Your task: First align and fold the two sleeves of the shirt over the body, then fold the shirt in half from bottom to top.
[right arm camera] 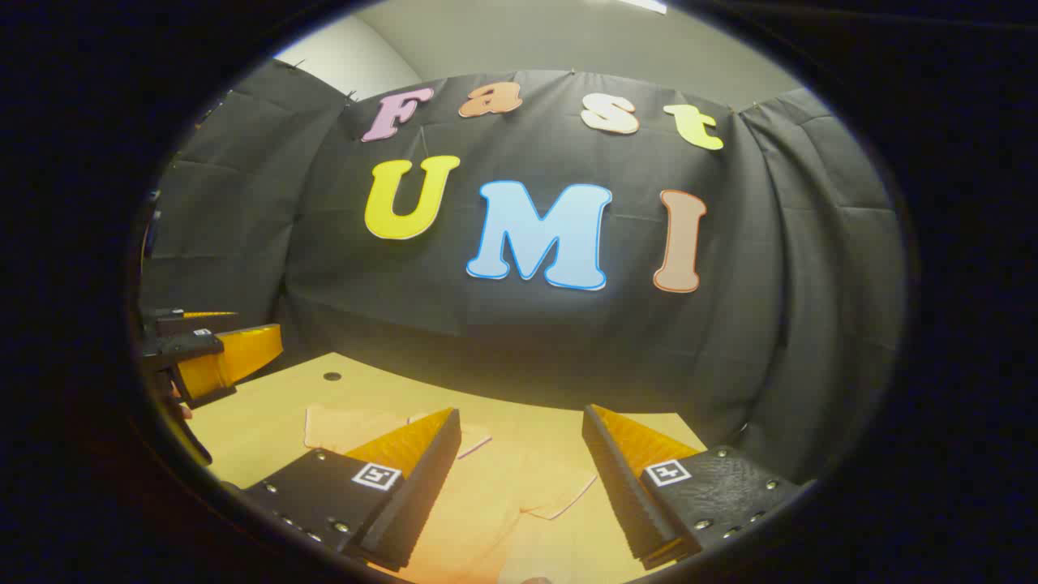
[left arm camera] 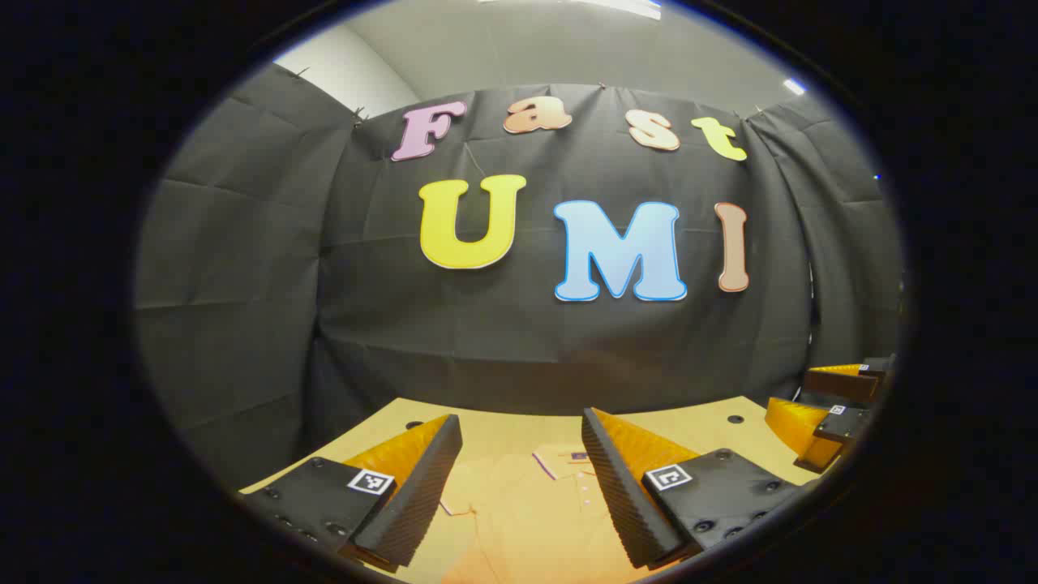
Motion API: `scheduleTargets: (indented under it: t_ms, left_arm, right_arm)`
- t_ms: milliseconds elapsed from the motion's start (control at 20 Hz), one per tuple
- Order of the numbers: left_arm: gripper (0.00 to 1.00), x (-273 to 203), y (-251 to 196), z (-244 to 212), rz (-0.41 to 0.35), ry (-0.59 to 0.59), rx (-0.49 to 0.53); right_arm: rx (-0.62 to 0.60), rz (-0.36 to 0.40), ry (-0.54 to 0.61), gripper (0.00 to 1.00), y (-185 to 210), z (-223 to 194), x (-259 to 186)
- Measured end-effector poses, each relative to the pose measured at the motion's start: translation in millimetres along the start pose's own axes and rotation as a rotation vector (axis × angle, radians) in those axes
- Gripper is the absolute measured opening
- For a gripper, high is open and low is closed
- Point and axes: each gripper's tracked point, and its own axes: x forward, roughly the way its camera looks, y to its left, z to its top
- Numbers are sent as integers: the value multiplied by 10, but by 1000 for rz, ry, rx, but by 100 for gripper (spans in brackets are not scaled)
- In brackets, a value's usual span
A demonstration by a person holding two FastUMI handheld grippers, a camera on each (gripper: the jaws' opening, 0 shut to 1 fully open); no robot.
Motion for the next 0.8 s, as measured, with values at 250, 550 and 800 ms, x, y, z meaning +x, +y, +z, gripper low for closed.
scheduleTargets:
  t_ms: [250,550,800]
  left_arm:
    - [97,-2,6,-40,5,11,-8]
    - [97,-25,3,-59,7,22,-10]
    - [97,-28,10,-73,11,28,-15]
  right_arm:
    - [12,-2,19,94,-3,-56,13]
    - [17,1,32,94,29,-65,24]
    - [21,-7,42,94,25,-86,67]
